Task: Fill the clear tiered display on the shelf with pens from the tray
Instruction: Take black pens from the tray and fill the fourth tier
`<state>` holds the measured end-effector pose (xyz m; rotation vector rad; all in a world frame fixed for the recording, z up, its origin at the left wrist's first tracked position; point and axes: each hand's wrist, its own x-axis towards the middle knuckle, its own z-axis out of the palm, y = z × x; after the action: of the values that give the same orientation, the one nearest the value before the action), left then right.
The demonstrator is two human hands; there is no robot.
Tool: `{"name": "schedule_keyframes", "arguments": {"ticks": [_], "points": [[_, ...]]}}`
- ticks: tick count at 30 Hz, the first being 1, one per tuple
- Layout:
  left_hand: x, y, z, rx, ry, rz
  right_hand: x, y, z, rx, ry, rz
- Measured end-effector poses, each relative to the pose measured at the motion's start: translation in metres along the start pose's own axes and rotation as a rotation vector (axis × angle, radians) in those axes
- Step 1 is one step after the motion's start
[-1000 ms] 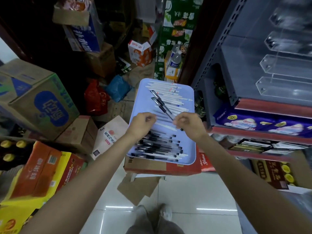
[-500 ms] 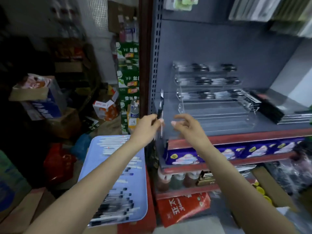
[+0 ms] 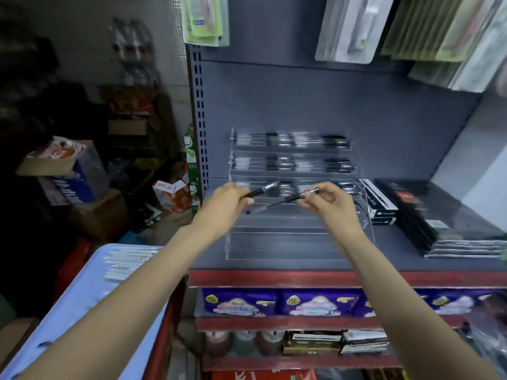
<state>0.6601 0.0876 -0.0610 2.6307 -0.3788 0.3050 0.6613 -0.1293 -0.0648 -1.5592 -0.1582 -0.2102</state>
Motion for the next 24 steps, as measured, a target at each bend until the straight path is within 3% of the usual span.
{"name": "schedule_keyframes", "arguments": {"ticks": [2,5,14,24], "points": [[0.006,0.001,0.002,-0.002,0.064,-0.045,0.015,0.009,-0.014,-0.058,0.043,-0.004],[0.008,0.006,0.002,0.025,0.059,-0.038,0.031,0.019,-0.021,-0.197,-0.019,0.005],[0.006,-0.003,-0.005,-0.087,0.225,-0.109,0.048,0.044,0.001,-0.932,-0.168,-0.147],[0.001,-0.002,0.0,-0.117,0.165,-0.08,0.055,0.045,0.014,-1.105,-0.282,-0.093]]}}
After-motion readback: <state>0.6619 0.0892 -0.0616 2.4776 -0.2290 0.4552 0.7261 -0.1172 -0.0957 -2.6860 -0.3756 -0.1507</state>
